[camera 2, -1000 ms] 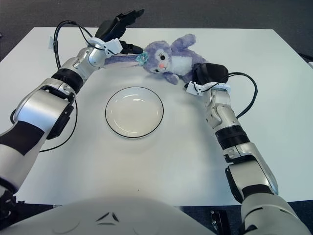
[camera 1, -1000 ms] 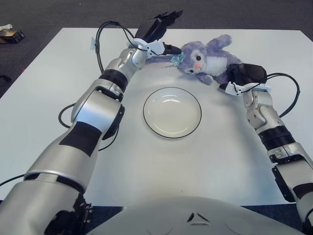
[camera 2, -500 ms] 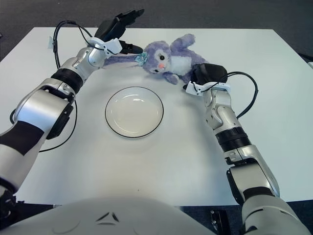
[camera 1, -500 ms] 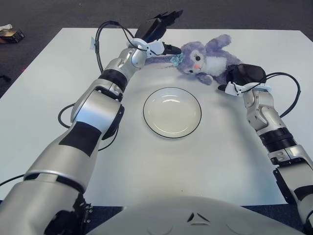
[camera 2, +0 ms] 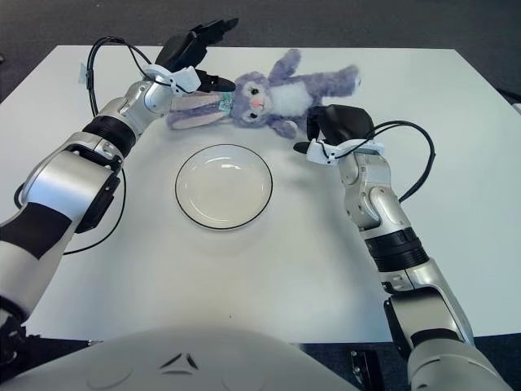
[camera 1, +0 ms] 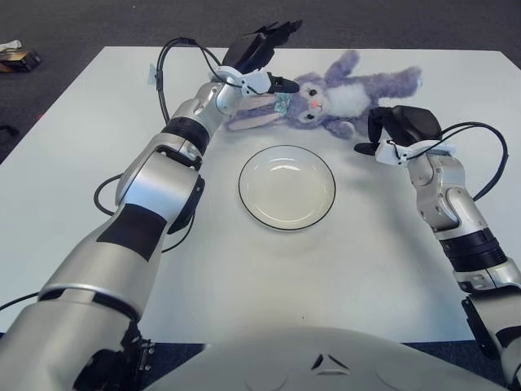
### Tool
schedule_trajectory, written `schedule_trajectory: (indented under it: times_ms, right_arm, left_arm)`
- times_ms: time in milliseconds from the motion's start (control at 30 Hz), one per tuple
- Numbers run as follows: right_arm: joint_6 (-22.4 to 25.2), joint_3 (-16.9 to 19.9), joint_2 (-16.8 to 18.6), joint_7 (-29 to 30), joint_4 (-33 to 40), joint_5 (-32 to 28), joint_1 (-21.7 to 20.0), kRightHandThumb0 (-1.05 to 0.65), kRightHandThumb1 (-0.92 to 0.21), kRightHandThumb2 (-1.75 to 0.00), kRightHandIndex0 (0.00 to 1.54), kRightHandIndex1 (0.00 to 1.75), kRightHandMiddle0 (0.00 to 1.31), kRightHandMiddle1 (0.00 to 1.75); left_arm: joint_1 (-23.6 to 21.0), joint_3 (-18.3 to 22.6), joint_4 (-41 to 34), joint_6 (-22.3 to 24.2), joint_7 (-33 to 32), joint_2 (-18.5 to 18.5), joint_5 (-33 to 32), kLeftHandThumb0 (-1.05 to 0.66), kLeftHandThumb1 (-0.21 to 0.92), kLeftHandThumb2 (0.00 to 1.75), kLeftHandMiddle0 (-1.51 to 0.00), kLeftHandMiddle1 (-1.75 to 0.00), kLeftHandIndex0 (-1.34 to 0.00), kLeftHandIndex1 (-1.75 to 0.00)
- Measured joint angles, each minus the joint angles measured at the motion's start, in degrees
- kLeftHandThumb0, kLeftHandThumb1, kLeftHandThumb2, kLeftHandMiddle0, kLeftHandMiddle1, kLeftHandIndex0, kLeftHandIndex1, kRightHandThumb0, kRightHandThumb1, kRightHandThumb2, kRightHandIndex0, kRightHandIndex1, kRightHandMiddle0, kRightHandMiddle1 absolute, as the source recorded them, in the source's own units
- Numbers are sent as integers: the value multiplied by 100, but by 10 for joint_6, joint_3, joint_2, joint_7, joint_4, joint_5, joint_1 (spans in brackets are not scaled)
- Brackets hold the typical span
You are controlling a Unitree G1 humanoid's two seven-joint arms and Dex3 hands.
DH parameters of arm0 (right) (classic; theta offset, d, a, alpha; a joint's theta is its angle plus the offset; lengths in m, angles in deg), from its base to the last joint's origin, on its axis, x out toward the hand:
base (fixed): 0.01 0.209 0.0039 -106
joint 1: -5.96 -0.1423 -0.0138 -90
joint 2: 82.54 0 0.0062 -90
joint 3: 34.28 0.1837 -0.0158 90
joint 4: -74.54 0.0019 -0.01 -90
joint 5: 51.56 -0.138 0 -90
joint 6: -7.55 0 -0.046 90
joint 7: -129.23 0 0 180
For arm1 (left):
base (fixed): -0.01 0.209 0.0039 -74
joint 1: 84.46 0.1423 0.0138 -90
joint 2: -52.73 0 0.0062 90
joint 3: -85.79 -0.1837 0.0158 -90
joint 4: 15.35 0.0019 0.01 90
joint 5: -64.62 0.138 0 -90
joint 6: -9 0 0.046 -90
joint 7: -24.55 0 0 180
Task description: Put the doll into the plate.
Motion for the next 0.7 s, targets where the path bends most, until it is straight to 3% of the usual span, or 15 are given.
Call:
schedule_trajectory:
  times_ms: [700]
  right_arm:
    - [-51,25,-4,-10,45,-24,38,-19,-73,-56,100,175,86,175]
  left_arm:
    - [0,-8,-1,-9,7,-4,6,-77,92,7,-34,0,-42,-1]
